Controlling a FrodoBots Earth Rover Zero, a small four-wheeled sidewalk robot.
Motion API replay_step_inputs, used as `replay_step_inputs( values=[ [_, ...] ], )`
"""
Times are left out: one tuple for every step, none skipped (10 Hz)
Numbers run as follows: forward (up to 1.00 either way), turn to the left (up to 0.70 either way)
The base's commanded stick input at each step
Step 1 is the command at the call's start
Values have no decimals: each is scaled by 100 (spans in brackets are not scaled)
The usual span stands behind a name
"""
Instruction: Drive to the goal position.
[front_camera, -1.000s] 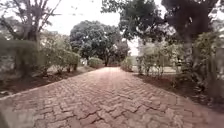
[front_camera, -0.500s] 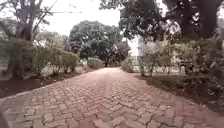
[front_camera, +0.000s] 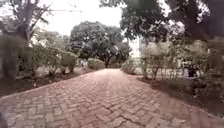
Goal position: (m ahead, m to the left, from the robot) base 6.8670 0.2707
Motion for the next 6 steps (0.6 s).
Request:
replay_step_inputs(
  values=[
    [70, 0],
    [70, 0],
    [70, 2],
    [70, 0],
    [70, 0],
    [70, 0]
  ],
)
